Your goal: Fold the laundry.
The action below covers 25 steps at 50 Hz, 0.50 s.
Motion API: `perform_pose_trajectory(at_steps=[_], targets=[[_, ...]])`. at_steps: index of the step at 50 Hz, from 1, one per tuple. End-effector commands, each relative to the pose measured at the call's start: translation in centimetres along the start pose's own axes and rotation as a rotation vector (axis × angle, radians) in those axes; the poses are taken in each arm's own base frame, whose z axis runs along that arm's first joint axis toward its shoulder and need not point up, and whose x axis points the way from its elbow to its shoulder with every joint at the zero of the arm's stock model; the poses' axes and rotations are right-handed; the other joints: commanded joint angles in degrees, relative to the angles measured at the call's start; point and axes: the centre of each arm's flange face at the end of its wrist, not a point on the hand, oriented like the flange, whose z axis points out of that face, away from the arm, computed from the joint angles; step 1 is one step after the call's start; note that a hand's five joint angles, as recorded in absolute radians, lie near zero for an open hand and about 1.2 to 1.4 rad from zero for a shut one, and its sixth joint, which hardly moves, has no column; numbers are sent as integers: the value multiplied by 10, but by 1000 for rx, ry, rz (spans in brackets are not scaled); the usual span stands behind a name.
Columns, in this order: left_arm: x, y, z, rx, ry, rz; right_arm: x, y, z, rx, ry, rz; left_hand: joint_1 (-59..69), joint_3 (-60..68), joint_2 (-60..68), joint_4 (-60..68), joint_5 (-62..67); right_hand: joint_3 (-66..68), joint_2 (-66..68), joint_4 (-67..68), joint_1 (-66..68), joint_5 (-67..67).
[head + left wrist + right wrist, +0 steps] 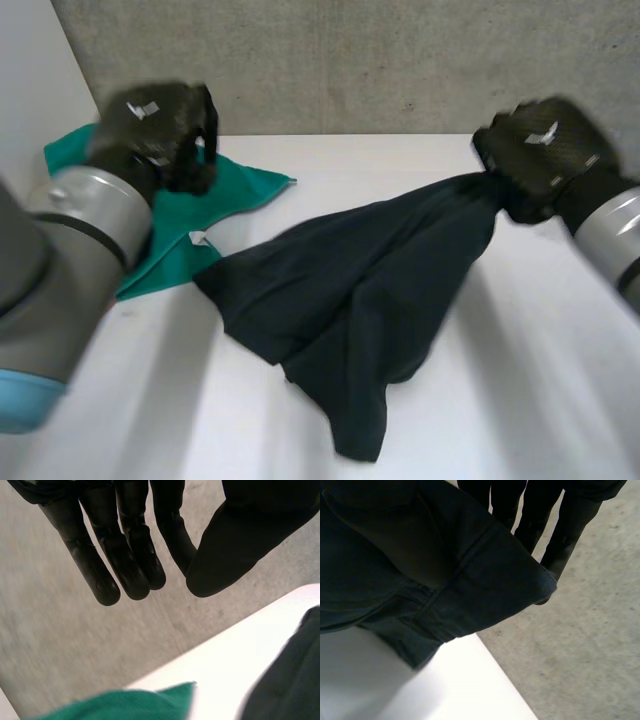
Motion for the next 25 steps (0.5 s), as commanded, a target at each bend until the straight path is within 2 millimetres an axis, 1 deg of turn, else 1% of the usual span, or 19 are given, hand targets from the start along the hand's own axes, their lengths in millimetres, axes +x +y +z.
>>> perform_pose_trajectory(at_steps=[1,2,5,6,7,9,10,11,13,14,17,21,25], targets=[[-2,-20,-11,31,63,163,27,-48,-26,-33,-50,14,135,119,115,115,136,122,128,114,175,139],[-1,-18,-12,20,68,161,26,-49,-25,-46,-72,20,135,119,115,115,136,122,128,114,175,139],[5,-1,-18,-49,97,130,22,-43,-22,-67,-93,29,135,119,115,115,136,122,128,114,175,139],[7,4,-20,-72,105,115,17,-34,-17,-94,-112,34,37,21,17,17,38,122,128,114,175,139],[13,20,-26,-128,132,73,14,-29,-13,-112,-126,38,-145,-161,-166,-166,-145,122,128,114,175,139],[22,35,-32,-179,163,38,6,-15,-3,-150,-152,50,-246,-262,-266,-267,-246,122,128,114,175,139],[31,51,-38,-237,192,1,2,-11,0,-158,-160,52,-327,-342,-347,-347,-326,122,128,114,175,139],[37,60,-42,-271,208,-18,0,-8,3,-166,-167,54,-362,-378,-383,-383,-362,122,128,114,175,139],[45,73,-47,-320,232,-43,-3,-1,9,-178,-161,54,-388,-404,-408,-408,-387,122,128,114,175,139],[52,85,-53,-370,254,-67,-3,0,10,-181,-154,52,-390,-405,-410,-410,-389,122,128,114,175,139],[62,100,-66,-434,285,-91,-2,6,15,-192,-122,43,-390,-405,-410,-410,-389,122,128,114,175,139],[73,111,-82,-485,340,-100,-4,17,20,-211,-99,34,-383,-399,-403,-403,-382,122,128,114,175,139],[83,114,-94,-508,422,-118,-9,26,20,-228,-105,28,-386,-402,-407,-407,-386,122,128,114,175,139]])
